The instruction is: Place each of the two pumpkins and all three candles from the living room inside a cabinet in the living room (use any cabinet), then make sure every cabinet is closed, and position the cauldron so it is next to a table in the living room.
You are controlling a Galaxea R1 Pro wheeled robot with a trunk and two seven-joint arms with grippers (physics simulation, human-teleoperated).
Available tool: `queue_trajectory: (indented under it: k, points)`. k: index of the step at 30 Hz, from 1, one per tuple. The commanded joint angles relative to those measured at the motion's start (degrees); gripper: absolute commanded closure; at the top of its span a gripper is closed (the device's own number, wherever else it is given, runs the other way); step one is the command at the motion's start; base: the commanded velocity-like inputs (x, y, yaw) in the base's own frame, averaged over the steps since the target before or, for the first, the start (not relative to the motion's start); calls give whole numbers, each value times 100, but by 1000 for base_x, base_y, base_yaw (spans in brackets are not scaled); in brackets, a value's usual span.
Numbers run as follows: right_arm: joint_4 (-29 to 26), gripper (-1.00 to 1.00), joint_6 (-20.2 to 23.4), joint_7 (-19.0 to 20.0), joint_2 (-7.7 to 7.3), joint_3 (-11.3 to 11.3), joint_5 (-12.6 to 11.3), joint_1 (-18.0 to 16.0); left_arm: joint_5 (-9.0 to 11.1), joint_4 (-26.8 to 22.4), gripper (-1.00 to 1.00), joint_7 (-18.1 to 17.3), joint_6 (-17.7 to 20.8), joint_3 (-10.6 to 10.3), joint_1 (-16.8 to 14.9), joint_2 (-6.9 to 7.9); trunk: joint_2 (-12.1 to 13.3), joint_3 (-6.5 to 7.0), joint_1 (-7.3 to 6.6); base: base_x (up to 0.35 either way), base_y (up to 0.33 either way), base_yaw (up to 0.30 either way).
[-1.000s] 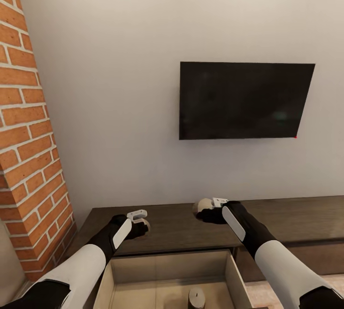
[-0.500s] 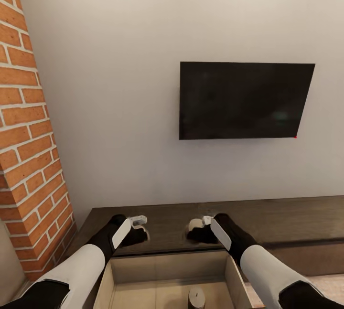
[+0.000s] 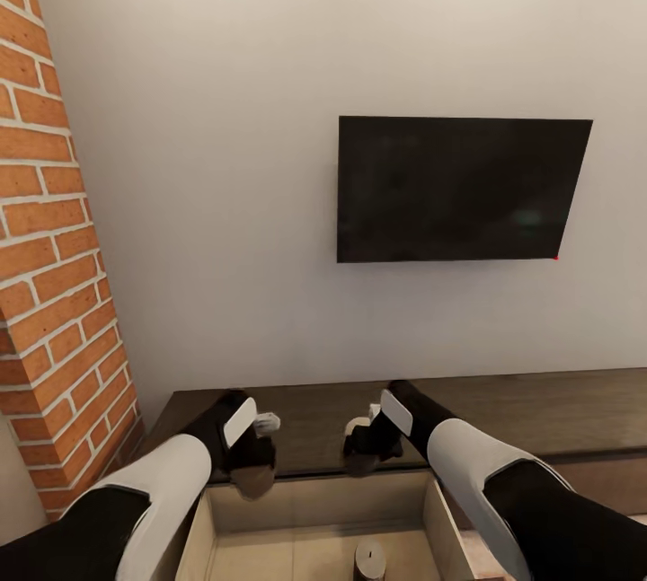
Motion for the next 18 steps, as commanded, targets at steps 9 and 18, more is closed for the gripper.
queue_trajectory:
  k: [9,18]
  points:
    - [223,100,500,-5,76,19,-93,-8,63,174,100,38,18,-30,-23,-123,-4,-6,0,0,0,0]
    - [240,100,550,180,193,43,-105,-1,464,183,100,30,19,-1,-23,-126,-4,-6,0,0,0,0]
